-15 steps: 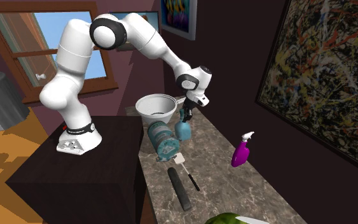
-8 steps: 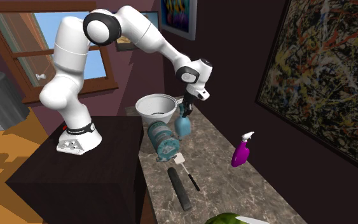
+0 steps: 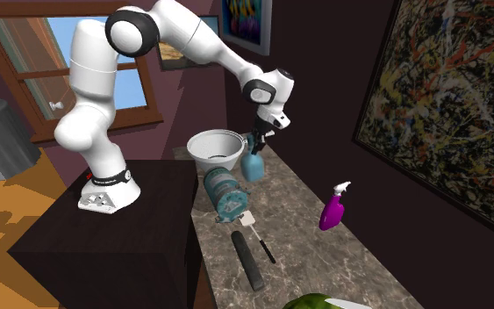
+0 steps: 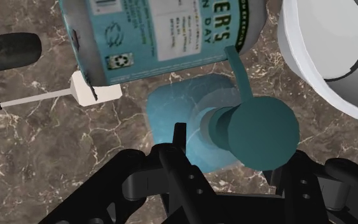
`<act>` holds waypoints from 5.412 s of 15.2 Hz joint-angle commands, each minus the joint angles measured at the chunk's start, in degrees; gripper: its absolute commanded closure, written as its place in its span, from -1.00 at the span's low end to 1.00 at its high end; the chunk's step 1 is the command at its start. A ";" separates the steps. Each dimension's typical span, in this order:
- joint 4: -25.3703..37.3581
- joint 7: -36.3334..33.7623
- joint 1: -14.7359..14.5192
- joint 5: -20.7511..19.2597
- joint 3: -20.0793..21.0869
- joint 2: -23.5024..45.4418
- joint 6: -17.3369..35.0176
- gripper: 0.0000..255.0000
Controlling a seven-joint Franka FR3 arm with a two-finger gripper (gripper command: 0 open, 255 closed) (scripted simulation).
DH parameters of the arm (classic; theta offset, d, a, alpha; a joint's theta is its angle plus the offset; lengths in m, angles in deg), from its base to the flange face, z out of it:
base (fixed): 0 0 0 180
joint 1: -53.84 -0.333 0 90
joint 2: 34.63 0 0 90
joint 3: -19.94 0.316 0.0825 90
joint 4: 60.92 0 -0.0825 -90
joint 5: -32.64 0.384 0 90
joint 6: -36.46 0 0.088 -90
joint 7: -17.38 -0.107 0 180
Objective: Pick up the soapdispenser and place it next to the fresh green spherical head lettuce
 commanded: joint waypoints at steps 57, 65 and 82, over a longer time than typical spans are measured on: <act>10.52 26.92 18.01 -6.51 -12.92 -11.62 -24.36 1.00; 18.76 36.84 24.33 -7.72 -16.79 -5.58 -26.47 1.00; 43.95 51.38 36.96 -6.59 -20.41 13.20 -32.13 1.00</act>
